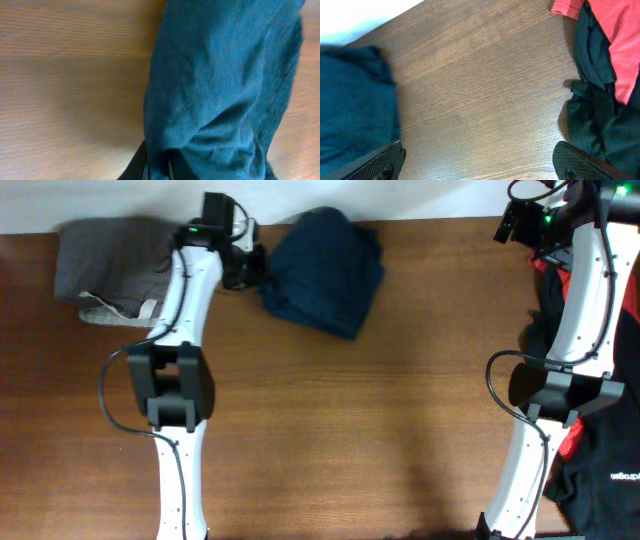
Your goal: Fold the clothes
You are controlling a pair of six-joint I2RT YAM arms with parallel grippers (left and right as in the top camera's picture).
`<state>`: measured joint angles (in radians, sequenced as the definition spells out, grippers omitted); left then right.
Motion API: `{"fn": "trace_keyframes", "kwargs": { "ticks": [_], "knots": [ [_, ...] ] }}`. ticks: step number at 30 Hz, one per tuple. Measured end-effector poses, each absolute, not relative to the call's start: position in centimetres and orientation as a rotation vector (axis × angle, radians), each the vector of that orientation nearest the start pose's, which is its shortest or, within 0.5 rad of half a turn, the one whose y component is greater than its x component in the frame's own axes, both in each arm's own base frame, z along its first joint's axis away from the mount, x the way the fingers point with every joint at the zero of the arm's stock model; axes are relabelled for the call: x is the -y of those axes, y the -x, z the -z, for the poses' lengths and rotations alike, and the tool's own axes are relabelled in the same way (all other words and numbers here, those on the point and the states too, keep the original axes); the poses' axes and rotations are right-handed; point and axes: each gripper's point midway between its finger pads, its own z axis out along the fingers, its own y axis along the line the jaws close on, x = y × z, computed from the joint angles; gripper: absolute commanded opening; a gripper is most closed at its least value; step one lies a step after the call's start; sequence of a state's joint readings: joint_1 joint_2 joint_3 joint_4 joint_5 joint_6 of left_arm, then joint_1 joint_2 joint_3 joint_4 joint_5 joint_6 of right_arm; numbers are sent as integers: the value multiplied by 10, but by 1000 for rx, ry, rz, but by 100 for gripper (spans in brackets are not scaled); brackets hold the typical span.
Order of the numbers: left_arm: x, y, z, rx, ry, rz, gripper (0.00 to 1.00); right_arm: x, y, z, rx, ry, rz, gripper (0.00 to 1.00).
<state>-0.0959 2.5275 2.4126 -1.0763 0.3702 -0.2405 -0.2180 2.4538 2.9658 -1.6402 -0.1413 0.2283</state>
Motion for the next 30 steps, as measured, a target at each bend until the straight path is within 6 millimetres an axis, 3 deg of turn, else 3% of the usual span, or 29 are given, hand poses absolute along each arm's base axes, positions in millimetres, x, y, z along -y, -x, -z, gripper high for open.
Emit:
{"fn": "trace_keyframes", "kwargs": {
  "ticks": [6,9,16,21,24,30],
  "knots": [
    [46,-534,-62,-2929,284,400,0,80,-511,-233,-2629,-531,-198,99],
    [28,-522,-58,-2978,328,320,0,77,-514,-234,-2619,-519,-199,99],
    [19,-515,-54,-3010,295,126,52,74,-515,-235,-2619,-519,-204,99],
    [9,-520,-55,-2993,258,35,99,69,-515,-235,-2622,-506,-207,99],
    [4,-528,-60,-2959,194,7,99,67,-516,-235,-2622,-502,-208,99],
    [4,-569,-74,-2790,-33,5,99,67,-517,-235,-2615,-500,-207,98]
  ]
}}
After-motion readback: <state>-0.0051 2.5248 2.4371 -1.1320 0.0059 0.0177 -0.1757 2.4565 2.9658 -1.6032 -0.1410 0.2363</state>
